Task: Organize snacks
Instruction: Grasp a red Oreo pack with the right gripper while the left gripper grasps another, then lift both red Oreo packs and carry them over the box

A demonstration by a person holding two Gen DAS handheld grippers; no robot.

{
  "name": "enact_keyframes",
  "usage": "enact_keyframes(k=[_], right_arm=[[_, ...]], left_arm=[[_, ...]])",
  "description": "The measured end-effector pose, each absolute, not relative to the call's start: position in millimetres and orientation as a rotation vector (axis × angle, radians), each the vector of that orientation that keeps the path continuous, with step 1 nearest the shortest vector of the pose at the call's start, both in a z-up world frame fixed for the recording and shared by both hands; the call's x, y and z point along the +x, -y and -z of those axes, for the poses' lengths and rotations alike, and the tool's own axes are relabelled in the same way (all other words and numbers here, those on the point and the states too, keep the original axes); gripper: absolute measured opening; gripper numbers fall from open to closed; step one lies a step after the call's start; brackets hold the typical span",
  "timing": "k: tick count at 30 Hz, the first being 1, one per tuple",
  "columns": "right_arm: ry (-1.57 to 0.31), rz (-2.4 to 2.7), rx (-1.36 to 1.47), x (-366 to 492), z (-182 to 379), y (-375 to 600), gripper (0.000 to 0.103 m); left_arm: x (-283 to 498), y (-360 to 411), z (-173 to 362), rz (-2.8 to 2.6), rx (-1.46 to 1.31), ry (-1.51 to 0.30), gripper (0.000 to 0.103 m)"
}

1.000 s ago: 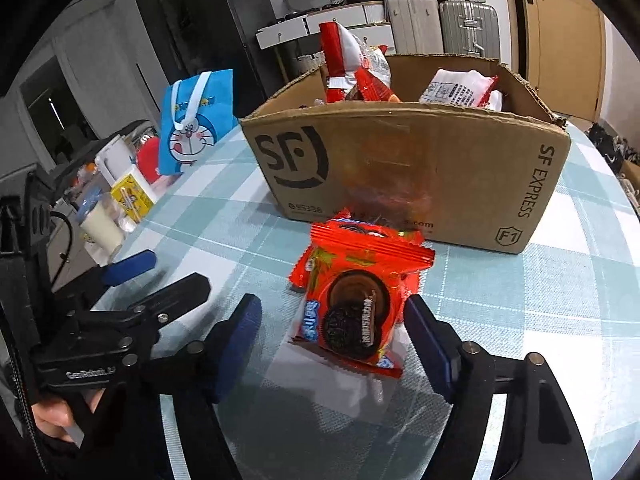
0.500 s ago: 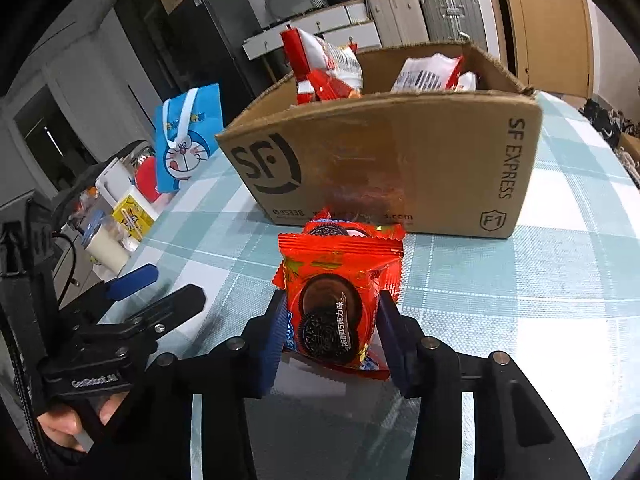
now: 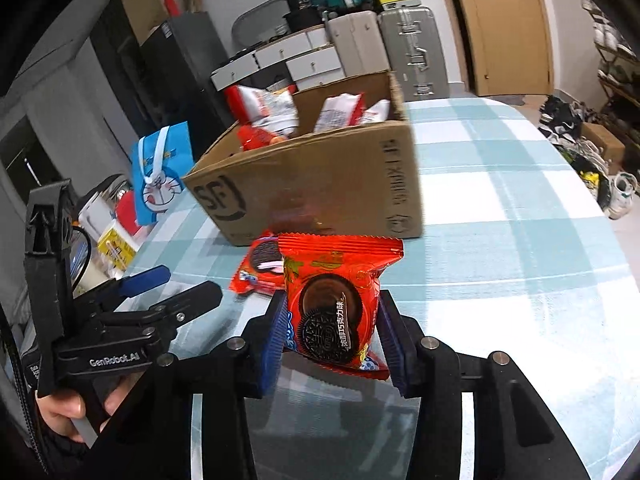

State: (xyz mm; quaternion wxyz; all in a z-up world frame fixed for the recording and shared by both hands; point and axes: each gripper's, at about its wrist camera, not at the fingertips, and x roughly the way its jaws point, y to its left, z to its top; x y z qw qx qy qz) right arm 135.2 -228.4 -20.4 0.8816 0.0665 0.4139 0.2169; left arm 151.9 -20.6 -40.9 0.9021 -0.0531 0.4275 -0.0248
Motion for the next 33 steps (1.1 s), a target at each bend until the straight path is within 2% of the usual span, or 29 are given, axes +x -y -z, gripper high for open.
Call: enact_keyframes(k=[13, 19, 23, 25, 27, 33], right_arm=[[-0.835, -0.360, 0.184, 135, 20, 267, 0.044], [-0.830, -0.344, 0.204, 133, 21, 277, 0.044], [-0.826, -0.337, 0.211, 131, 21, 280, 0.044], [-0.824, -0.333, 0.215, 130, 21, 281, 0.044], [-0.821, -0.331, 0.215, 130, 20, 281, 0.044], [-0.822, -0.343, 0.216, 128, 20, 280, 0.044]], left_arm=[[191, 64, 60, 0.099, -0.055, -0.965, 0.100], [202, 77, 65, 0.126, -0.003, -0.987, 0.084], [207, 84, 67, 0.162, 0.005, -0.996, 0.064], [206, 86, 66, 0.170, 0.009, -0.988, 0.060], [204, 87, 63, 0.181, 0.006, -0.971, 0.048], [193, 76, 56, 0.208, -0.057, -0.957, 0.044]])
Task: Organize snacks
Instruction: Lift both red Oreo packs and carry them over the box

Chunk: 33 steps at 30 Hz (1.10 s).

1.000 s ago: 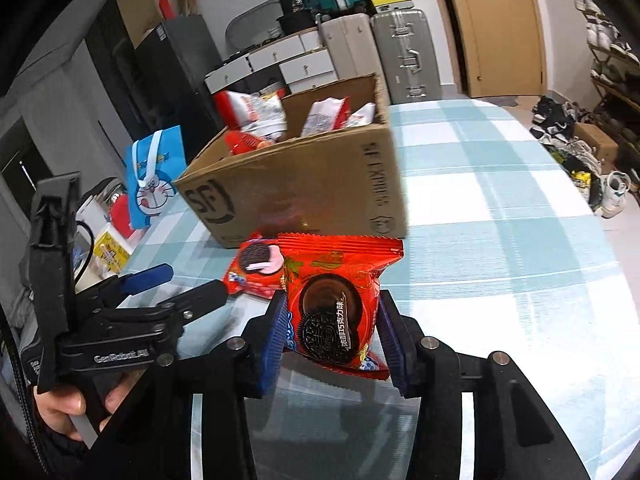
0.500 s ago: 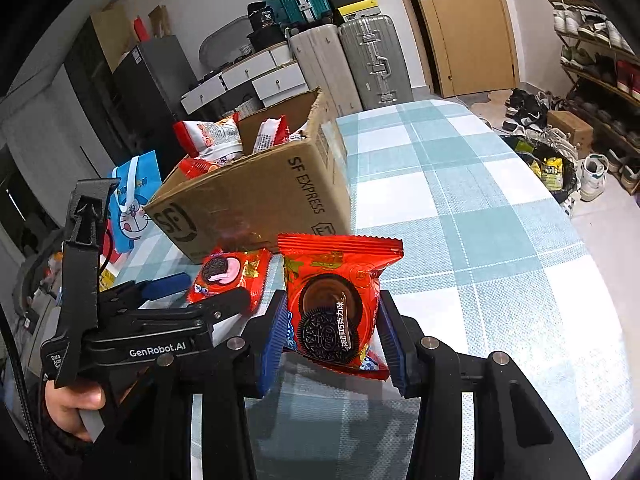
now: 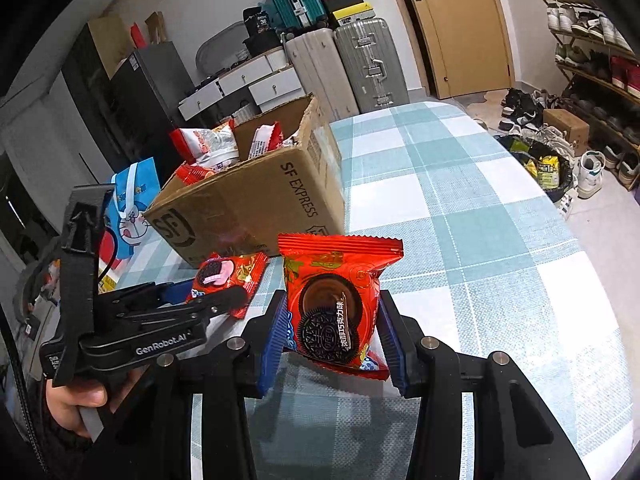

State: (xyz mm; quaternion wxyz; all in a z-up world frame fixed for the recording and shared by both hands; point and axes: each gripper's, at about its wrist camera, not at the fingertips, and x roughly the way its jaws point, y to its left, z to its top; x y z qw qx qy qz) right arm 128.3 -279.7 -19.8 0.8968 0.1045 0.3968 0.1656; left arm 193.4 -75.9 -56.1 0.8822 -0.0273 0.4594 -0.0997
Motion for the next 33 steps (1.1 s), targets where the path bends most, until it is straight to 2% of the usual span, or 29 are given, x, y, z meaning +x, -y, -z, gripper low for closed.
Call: enact_keyframes(k=[8, 16, 24, 33], right_arm=[[-0.805, -0.379, 0.193, 126, 12, 268, 0.044], [-0.771, -0.420, 0.165, 126, -3, 253, 0.044], [-0.722, -0.440, 0.151, 137, -27, 242, 0.044], [-0.666, -0.437, 0.137, 159, -52, 233, 0.044]], left_arm=[[163, 49, 30, 0.208, -0.106, -0.900, 0.044], [129, 13, -29, 0.170, -0.122, -0.786, 0.044], [140, 20, -74, 0.146, -0.116, -0.713, 0.044], [161, 1, -102, 0.119, -0.130, -0.657, 0.044]])
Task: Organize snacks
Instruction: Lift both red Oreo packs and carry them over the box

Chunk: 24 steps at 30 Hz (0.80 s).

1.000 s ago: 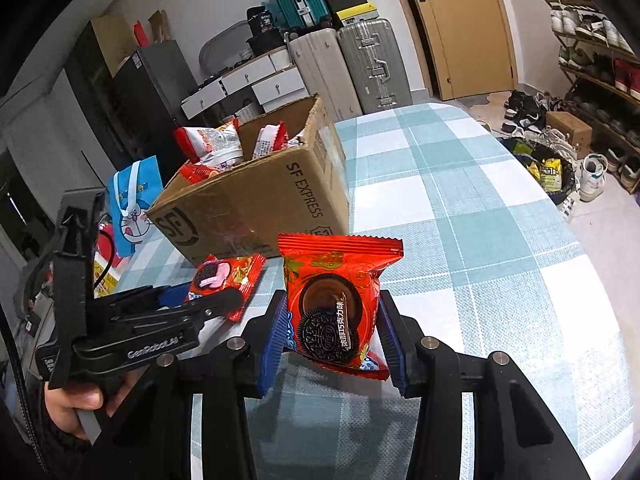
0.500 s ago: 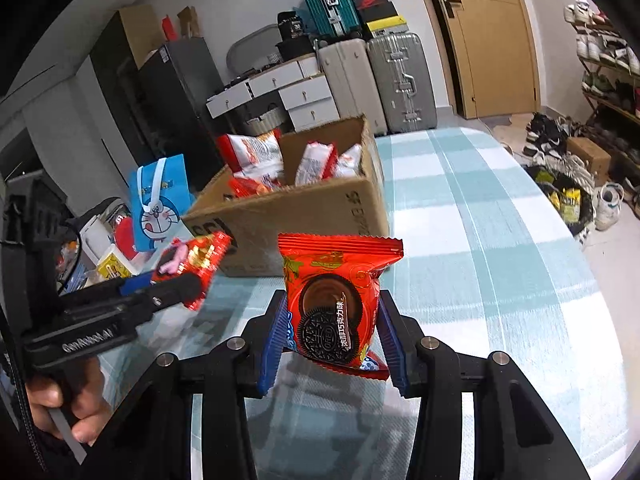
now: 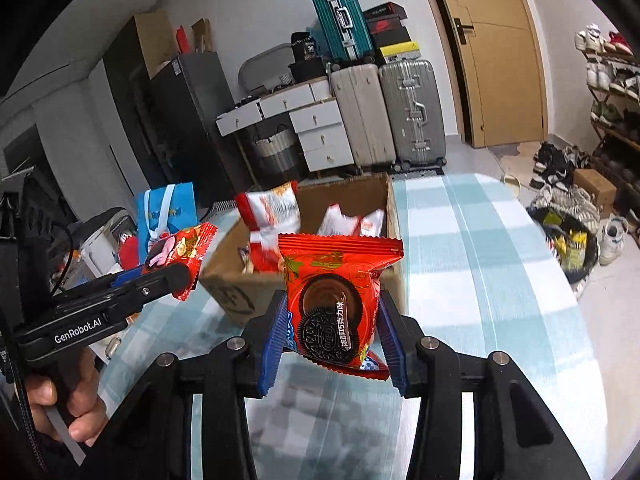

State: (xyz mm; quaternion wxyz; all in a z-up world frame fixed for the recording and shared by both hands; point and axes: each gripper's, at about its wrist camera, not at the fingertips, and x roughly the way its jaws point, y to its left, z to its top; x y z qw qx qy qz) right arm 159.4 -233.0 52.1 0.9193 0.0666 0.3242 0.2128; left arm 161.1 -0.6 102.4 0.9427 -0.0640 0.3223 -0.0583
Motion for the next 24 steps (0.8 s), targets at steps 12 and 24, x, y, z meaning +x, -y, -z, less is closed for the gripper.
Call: enact_keyframes(k=[12, 24], right_arm=[[-0.617, -0.423, 0.136, 197, -72, 228, 0.044], [-0.594, -0.430, 0.131, 223, -73, 222, 0.044]], left_arm=[[197, -16, -109, 0.093, -0.143, -0.631, 0.044], [222, -16, -108, 0.082, -0.112, -0.614, 0.044]])
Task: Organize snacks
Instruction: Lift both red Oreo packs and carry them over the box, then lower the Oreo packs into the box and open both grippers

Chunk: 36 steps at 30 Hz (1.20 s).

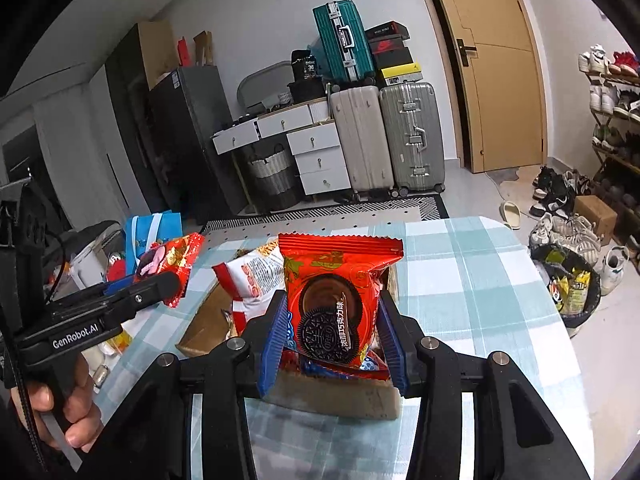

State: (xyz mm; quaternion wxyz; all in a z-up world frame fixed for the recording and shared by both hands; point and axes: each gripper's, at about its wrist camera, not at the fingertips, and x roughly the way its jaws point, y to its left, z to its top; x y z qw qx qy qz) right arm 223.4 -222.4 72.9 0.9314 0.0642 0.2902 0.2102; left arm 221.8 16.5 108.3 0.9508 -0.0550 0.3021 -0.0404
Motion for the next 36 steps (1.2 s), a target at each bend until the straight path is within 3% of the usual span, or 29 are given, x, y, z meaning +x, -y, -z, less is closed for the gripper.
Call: enact_keyframes(k=[36], right_arm=[[-0.715, -0.462, 0.045, 277, -34, 192, 0.044]], left_arm=[[302, 11, -47, 0.179, -0.079, -0.725, 0.044]])
